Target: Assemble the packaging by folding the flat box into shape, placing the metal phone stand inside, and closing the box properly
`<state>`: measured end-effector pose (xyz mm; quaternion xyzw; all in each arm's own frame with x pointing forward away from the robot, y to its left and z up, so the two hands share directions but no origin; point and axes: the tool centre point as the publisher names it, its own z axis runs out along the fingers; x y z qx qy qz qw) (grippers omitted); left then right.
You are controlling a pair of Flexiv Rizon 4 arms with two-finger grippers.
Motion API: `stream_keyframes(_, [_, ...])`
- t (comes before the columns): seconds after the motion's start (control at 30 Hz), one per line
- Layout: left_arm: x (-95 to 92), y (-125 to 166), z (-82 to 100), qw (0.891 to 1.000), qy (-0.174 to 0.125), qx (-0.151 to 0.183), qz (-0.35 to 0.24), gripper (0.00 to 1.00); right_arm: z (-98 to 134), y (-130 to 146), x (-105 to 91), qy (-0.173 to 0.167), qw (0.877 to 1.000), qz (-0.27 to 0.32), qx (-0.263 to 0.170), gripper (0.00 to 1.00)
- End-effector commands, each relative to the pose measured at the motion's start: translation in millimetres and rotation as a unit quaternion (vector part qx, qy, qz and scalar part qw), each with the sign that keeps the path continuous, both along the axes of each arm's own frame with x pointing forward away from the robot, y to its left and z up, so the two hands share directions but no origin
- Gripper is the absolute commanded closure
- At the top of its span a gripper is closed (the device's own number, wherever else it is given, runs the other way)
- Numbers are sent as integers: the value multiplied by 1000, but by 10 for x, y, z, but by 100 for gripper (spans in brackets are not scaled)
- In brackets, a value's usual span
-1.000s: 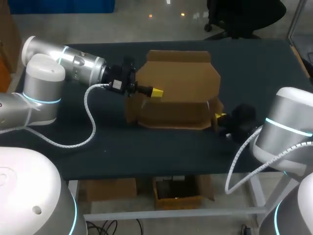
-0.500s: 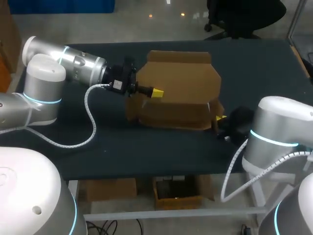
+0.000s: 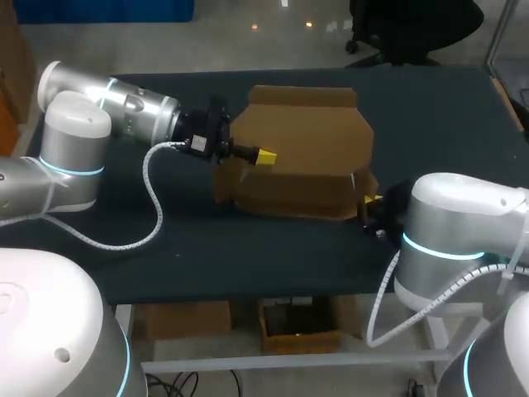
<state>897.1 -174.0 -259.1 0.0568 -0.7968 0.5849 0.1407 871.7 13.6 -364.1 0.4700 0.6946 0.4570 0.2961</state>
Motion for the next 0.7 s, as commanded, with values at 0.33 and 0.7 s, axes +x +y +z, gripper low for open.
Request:
stream_keyframes(0.33, [8, -30, -47, 1000, 0, 0, -2, 100, 0, 128, 29, -5, 1000, -27, 0, 100])
stream_keyframes(0.7, [8, -30, -47, 1000, 0, 0, -2, 100, 4, 163, -5, -4, 999, -32, 5, 96])
